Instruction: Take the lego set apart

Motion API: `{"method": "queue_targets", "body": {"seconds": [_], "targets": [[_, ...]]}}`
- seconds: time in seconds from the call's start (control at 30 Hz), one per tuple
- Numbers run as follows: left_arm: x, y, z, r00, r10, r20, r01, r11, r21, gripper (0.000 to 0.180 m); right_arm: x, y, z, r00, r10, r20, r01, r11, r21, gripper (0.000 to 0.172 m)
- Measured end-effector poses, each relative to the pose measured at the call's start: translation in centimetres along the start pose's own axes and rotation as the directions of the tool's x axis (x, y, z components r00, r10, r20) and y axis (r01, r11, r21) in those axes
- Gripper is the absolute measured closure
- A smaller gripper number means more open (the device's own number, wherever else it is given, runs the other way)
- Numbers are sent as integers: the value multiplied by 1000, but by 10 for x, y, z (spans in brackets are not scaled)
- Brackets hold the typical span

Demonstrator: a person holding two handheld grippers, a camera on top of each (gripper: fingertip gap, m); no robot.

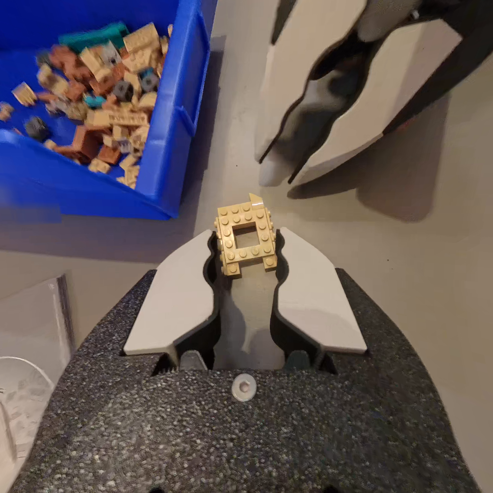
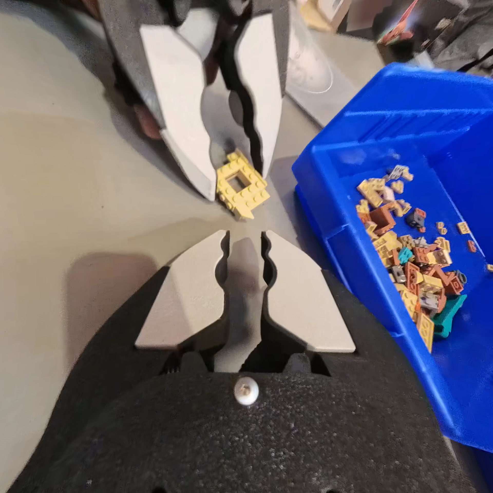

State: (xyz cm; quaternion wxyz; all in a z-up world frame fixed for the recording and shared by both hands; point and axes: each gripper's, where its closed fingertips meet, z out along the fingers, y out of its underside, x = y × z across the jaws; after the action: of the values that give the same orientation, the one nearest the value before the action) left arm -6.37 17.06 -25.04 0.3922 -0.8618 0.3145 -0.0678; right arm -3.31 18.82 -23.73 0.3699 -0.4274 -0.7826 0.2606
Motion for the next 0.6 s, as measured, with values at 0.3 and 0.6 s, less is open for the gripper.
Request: {"method": "queue_targets", "body": {"seconds": [0.3, 0.6], "targets": [[4, -42, 1, 870, 378, 316, -430, 896, 114, 139, 7, -3, -16, 901, 367, 232, -388, 920, 49, 147], [3, -45, 11, 780, 480, 401, -532, 847, 21, 139, 8, 7, -13, 887, 416, 199, -420, 907, -26, 155]]}}
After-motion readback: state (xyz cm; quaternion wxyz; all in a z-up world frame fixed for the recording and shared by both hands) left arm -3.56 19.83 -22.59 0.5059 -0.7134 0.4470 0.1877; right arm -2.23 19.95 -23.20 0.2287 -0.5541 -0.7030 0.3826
